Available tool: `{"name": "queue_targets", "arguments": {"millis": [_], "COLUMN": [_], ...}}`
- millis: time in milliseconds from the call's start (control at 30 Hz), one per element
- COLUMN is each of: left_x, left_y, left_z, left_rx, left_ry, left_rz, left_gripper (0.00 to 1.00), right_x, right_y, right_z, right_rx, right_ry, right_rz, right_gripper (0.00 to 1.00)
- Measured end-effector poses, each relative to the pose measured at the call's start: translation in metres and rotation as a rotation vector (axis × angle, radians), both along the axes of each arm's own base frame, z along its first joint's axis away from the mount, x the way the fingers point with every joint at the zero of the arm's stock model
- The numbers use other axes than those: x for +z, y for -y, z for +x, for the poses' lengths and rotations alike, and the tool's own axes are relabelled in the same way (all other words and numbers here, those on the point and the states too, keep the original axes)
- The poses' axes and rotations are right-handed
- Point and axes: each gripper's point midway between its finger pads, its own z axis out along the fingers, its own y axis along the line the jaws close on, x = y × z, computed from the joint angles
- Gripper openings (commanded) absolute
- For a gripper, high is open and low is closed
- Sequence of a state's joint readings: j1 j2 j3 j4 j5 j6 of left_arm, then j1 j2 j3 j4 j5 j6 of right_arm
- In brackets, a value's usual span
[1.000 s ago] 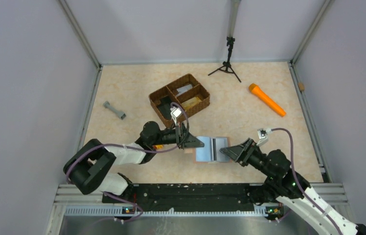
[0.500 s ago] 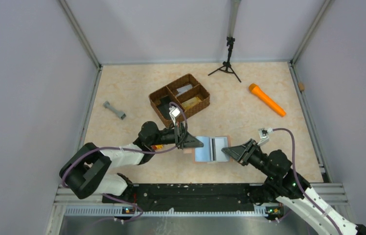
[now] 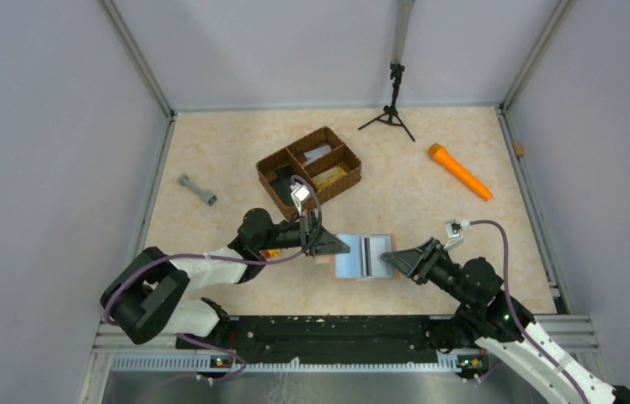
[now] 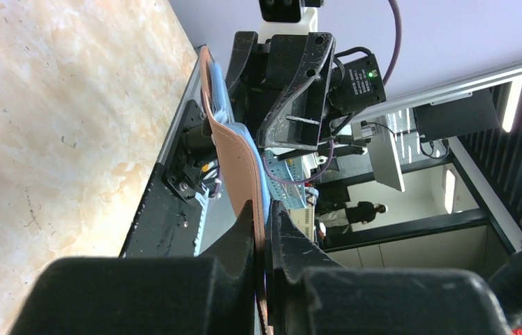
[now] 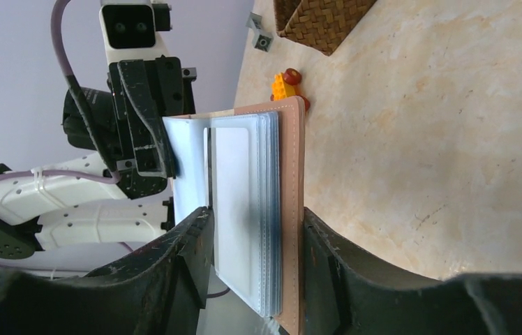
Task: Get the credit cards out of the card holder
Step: Remove the credit card from the card holder.
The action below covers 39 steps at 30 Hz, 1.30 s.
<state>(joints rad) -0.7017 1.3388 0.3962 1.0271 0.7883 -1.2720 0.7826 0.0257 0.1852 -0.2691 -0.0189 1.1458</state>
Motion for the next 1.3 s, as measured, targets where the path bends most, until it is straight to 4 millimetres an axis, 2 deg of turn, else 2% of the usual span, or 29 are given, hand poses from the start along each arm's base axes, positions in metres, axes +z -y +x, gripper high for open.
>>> {"name": "queue_targets", "arguments": {"millis": [167, 433, 867, 1067, 1200, 1233, 1267, 1300], "left_x": [0.001, -0.004, -0.005, -0.005, -0.006, -0.006, -0.007, -0.007], "left_y": [-0.001, -0.002, -0.002, -0.002, -0.003, -0.003, -0.003, -0.003], "left_z": [0.000, 0.001, 0.002, 0.002, 0.005, 0.006, 0.006, 0.007], "left_rx": [0.005, 0.023, 0.027, 0.029, 0.039, 0.042, 0.044, 0.046], "left_ry": [0.005, -0.002, 0.000, 0.004, 0.006, 0.005, 0.004, 0.002], "left_rz": [-0.004, 0.006, 0.009, 0.009, 0.010, 0.011, 0.012, 0.013], "left_gripper": [0.00, 0.00, 0.00, 0.00, 0.00, 0.01, 0.05, 0.15], "right_x": [0.001, 0.012, 0.013, 0.013, 0.013, 0.013, 0.013, 0.014], "right_y": [0.000, 0.001, 0.001, 0.001, 0.003, 0.003, 0.003, 0.003], "right_z": [0.000, 0.001, 0.001, 0.001, 0.003, 0.004, 0.004, 0.004], "right_rx": [-0.003, -0.007, -0.010, -0.010, -0.022, -0.024, -0.026, -0.029], "right_ry": [0.002, 0.023, 0.031, 0.034, 0.034, 0.035, 0.035, 0.035], "right_rz": [0.000, 0.020, 0.019, 0.019, 0.018, 0.018, 0.018, 0.018], "right_gripper": [0.38, 0.35, 0.17, 0.00, 0.00, 0.00, 0.00, 0.00]}}
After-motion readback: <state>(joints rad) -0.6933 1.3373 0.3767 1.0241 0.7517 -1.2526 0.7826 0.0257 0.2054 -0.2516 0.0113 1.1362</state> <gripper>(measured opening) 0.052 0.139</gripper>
